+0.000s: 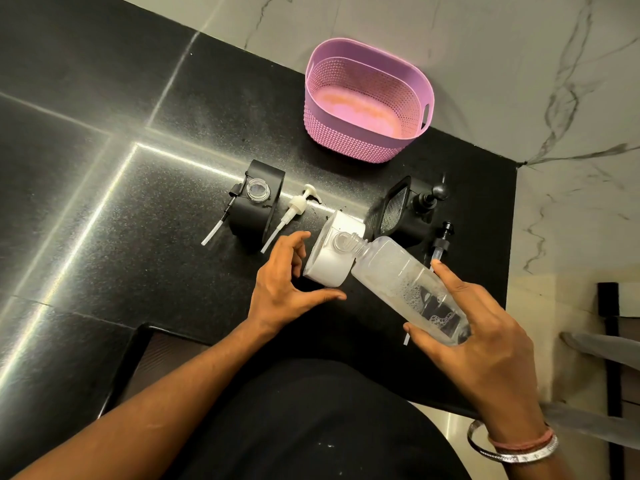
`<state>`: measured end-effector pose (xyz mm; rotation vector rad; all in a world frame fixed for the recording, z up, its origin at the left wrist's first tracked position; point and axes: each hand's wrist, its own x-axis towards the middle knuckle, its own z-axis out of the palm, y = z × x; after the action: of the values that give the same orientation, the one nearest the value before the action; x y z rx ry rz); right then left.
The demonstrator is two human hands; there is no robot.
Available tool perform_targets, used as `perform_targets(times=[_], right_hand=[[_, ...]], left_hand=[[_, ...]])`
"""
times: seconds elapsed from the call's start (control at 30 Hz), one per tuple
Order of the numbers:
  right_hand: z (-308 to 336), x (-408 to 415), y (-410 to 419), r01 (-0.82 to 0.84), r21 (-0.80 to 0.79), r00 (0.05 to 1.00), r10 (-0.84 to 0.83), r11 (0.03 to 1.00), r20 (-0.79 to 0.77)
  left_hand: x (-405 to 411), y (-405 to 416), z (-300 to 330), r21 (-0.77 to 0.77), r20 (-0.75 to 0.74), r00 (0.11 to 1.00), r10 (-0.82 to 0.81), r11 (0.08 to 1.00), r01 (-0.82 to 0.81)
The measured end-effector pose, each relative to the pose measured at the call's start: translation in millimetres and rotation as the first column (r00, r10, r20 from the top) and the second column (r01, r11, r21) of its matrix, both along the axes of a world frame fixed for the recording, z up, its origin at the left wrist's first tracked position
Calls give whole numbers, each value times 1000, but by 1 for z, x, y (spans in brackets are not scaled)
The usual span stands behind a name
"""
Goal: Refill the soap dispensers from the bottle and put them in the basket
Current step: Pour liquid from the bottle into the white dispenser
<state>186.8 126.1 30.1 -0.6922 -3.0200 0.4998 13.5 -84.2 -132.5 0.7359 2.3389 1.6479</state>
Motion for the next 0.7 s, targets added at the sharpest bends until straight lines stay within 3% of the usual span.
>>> perform_targets(times=[0.7], right_hand=[[-1, 0, 0, -14, 12, 1000, 14, 1000, -15]], left_hand=[[1, 2, -5, -17, -49, 998, -45, 999, 44]])
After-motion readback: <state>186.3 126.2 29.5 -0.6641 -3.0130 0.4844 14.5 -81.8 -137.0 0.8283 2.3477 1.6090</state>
